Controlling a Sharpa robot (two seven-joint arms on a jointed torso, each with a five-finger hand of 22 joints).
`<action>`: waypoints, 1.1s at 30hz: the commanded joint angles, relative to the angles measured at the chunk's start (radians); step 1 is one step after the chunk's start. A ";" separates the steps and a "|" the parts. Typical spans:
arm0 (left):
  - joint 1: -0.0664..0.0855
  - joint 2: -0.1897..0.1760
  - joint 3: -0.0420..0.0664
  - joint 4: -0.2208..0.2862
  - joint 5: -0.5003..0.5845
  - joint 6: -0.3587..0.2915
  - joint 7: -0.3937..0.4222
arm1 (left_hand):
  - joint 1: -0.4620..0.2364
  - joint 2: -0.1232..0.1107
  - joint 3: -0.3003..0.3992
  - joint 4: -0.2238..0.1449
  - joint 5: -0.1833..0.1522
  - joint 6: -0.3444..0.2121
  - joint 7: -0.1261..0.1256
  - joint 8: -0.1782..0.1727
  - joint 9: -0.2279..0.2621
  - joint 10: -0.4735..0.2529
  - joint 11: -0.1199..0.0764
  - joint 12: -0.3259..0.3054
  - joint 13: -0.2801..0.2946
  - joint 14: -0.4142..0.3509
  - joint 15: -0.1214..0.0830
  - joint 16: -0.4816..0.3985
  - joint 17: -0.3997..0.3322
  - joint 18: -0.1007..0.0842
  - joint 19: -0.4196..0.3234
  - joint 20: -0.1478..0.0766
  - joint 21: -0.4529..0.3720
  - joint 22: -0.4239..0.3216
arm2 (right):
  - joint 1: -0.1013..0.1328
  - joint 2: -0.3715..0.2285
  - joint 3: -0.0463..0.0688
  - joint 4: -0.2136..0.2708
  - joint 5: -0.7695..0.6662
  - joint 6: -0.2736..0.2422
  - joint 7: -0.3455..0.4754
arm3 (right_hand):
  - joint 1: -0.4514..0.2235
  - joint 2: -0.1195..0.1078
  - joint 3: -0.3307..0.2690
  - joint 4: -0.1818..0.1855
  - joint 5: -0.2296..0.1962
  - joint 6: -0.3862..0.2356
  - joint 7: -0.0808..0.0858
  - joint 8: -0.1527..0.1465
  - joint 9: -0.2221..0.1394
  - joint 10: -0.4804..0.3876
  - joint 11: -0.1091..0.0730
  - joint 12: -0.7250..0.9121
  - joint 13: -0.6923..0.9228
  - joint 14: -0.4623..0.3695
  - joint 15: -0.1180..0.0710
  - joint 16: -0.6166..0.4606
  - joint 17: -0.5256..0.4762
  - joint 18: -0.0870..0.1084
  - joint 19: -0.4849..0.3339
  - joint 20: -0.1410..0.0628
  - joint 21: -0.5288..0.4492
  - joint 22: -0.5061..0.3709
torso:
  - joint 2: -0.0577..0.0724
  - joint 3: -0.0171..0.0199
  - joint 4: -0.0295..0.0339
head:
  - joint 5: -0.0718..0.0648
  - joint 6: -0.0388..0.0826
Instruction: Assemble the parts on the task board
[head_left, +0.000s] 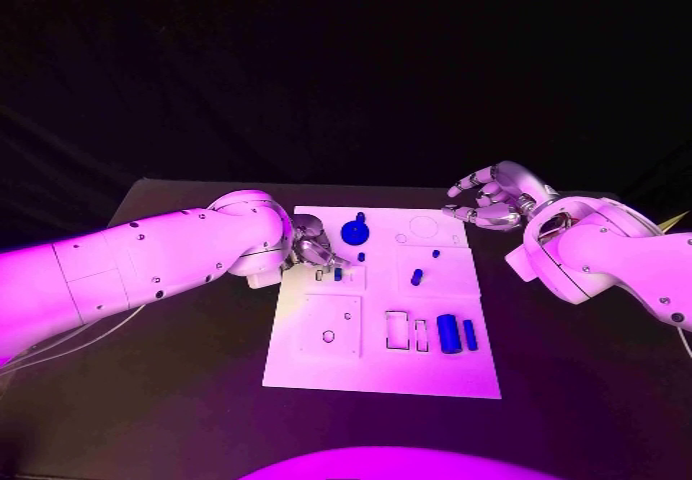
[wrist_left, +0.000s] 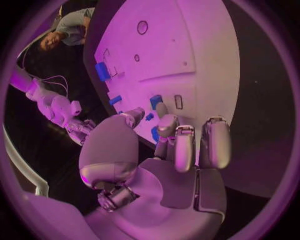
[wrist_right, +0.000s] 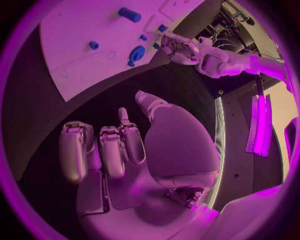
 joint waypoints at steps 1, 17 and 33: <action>0.009 -0.012 0.013 0.014 0.039 -0.009 0.002 | 0.011 0.008 -0.016 0.002 0.002 -0.011 0.006 -0.008 0.001 -0.016 0.004 -0.010 -0.011 0.089 -0.004 -0.010 0.220 -0.008 -0.019 0.001 -0.009 -0.007 | -0.001 0.000 0.000 -0.002 -0.003 -0.001 0.013 | -0.009 -0.003 0.000 0.006 0.004 0.003 -0.003 0.006 -0.002 -0.005 0.000 -0.006 0.121 0.104 0.000 0.006 0.263 0.007 0.023 0.003 -0.005 0.170 | -0.001 0.0009 0.0001 | 0.000 0.005; 0.067 -0.014 0.045 -0.078 0.019 0.037 0.007 | 0.053 0.028 -0.075 0.002 0.002 -0.056 0.032 -0.052 -0.009 -0.078 0.027 -0.051 -0.063 0.078 0.016 -0.027 0.195 0.001 -0.055 0.015 -0.031 -0.046 | -0.001 -0.001 0.000 -0.005 0.000 -0.001 0.012 | -0.009 -0.003 0.000 0.006 0.004 0.003 -0.003 0.006 -0.002 -0.005 0.000 -0.006 0.121 0.104 0.000 0.006 0.263 0.007 0.023 0.003 -0.005 0.170 | 0.001 -0.0007 0.0028 | 0.000 0.014; 0.071 0.053 0.024 -0.222 -0.029 0.052 0.021 | 0.115 0.059 -0.170 0.001 0.003 -0.129 0.090 -0.177 -0.102 -0.240 0.080 -0.179 -0.234 0.024 0.064 -0.099 0.091 0.028 -0.160 0.057 -0.104 -0.170 | -0.001 -0.001 0.000 -0.006 0.005 -0.002 0.016 | -0.011 -0.004 0.000 0.008 0.004 0.003 -0.003 0.006 -0.002 -0.005 0.000 -0.005 0.121 0.104 0.000 0.006 0.263 0.007 0.023 0.003 -0.005 0.170 | 0.002 -0.0018 0.0012 | 0.005 0.016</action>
